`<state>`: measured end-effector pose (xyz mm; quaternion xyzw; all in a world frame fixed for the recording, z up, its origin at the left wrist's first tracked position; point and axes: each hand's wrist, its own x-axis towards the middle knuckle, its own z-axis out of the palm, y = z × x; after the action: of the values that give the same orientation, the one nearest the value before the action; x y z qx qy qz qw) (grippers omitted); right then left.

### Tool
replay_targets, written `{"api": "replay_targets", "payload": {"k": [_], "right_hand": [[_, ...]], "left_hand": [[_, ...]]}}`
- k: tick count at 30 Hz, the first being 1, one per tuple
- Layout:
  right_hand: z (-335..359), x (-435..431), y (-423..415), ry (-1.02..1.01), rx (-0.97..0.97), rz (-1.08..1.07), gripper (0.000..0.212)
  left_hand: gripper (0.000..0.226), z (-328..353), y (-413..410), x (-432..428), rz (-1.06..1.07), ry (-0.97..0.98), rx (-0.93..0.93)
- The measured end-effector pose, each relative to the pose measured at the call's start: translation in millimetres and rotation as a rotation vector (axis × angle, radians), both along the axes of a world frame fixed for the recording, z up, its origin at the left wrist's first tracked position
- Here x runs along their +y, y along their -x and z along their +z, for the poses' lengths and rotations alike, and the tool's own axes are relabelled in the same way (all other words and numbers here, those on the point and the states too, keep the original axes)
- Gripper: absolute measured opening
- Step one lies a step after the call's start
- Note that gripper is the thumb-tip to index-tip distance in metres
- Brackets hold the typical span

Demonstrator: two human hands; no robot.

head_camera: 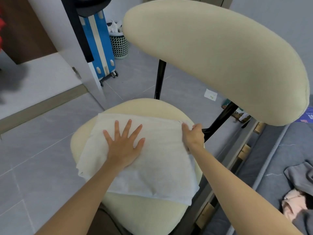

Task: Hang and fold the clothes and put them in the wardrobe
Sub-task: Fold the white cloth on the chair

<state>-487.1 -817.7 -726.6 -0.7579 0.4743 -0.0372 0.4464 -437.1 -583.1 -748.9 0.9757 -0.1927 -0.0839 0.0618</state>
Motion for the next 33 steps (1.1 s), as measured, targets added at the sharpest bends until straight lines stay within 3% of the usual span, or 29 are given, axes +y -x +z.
{"api": "replay_targets", "payload": {"k": [3, 7, 11, 14, 16, 19, 21, 23, 30, 33], "right_hand": [[5.1, 0.1, -1.7, -0.028, -0.067, -0.036, 0.046], [10.4, -4.6, -0.8, -0.391, -0.366, -0.323, 0.024], [6.0, -2.5, 6.6, -0.453, -0.355, -0.451, 0.027], [4.9, 4.5, 10.5, -0.148, -0.25, -0.273, 0.011], [10.0, 7.0, 15.7, 0.175, -0.169, -0.083, 0.033], [20.1, 26.6, 31.0, 0.621, -0.244, 0.301, 0.048], [11.3, 48.0, 46.6, 0.612, -0.181, 0.639, 0.056], [-5.9, 61.1, 62.1, 0.512, 0.023, 0.786, 0.059], [-0.9, 68.9, 64.2, 0.528, 0.282, 0.781, 0.059], [16.1, 88.8, 70.1, 0.512, 0.266, 0.877, 0.057]], "left_hand": [[0.058, 4.7, -1.5, 11.1, -0.007, -0.032, -0.003], [0.057, 9.2, 2.2, 31.3, 0.136, -0.101, -0.058], [0.057, 14.1, 6.6, 41.0, 0.139, -0.071, -0.026], [0.056, 16.0, 5.8, 44.2, 0.13, -0.052, 0.021], [0.055, 17.9, 3.4, 46.8, 0.11, -0.045, 0.052], [0.054, 21.2, 3.2, 54.0, 0.109, 0.012, 0.068], [0.052, 20.5, 7.8, 61.9, 0.157, 0.03, 0.049], [0.051, 19.2, 14.2, 71.1, 0.201, 0.055, 0.062], [0.048, 23.1, 33.4, 99.7, 0.312, 0.189, 0.119], [0.048, 26.7, 33.7, 100.8, 0.323, 0.226, 0.195]]}}
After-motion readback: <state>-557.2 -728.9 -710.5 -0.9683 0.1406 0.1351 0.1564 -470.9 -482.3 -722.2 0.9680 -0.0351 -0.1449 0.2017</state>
